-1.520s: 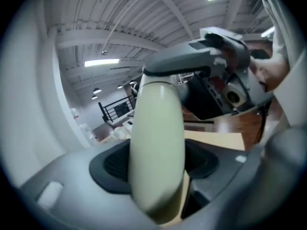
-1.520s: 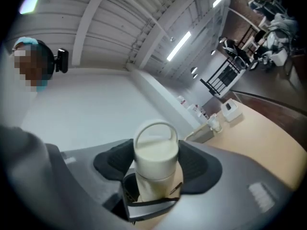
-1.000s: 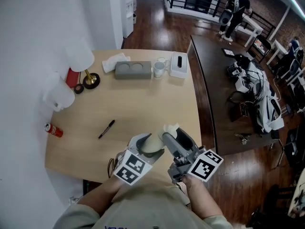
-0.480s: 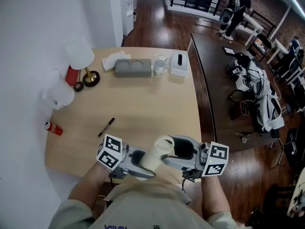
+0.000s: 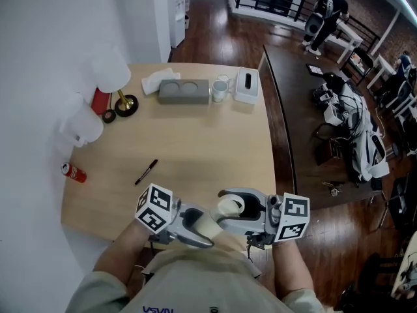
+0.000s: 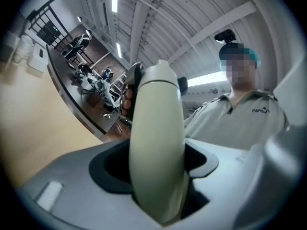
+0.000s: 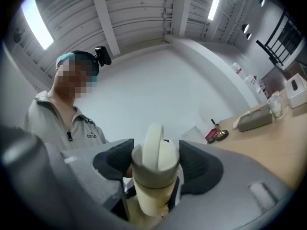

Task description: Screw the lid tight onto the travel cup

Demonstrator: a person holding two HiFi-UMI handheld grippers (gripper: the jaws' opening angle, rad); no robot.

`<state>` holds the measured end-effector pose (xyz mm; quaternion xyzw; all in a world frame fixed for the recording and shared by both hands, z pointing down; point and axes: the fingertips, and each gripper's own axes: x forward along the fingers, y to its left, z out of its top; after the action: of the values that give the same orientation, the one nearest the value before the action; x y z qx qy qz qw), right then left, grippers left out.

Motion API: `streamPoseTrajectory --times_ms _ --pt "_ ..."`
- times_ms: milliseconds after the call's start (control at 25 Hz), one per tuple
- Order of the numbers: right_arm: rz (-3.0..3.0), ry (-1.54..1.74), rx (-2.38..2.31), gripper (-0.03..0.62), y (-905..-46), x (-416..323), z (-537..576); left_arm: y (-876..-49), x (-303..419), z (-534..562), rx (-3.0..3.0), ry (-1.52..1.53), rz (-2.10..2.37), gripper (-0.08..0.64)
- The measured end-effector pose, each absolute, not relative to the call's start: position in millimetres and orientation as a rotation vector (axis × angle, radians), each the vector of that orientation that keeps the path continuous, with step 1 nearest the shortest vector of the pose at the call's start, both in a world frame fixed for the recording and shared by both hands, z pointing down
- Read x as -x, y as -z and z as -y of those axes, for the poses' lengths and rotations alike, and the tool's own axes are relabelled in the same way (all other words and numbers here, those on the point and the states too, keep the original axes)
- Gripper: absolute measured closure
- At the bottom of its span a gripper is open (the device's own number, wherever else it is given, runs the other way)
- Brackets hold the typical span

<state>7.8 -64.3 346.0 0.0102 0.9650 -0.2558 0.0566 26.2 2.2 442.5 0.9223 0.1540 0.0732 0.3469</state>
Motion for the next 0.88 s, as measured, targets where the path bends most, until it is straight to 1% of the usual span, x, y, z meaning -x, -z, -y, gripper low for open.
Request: streamPoseTrajectory --times_ms 200,400,680,760,880 --pt "-2.933 0.781 0.161 0.300 -355 -11 80 -456 -28 18 -2.490 -0.314 -0.177 0.242" --pt "-2.851 0.828 0.514 0.301 -364 -20 109 -472 -28 60 -2.662 -0.531 0.320 0.242" --pt "-2.485 1.082 1.001 0.301 -391 -43 146 -493 -11 103 -2.702 -0.995 1.101 0.242" --pt "-2.396 1.152 1.093 0.301 -403 -47 151 -500 -8 109 -2.694 -1.103 1.247 0.242" --pt "-2.338 1.218 1.190 0.301 -420 -53 154 -510 -8 112 -2.682 -1.165 1.320 0.244"
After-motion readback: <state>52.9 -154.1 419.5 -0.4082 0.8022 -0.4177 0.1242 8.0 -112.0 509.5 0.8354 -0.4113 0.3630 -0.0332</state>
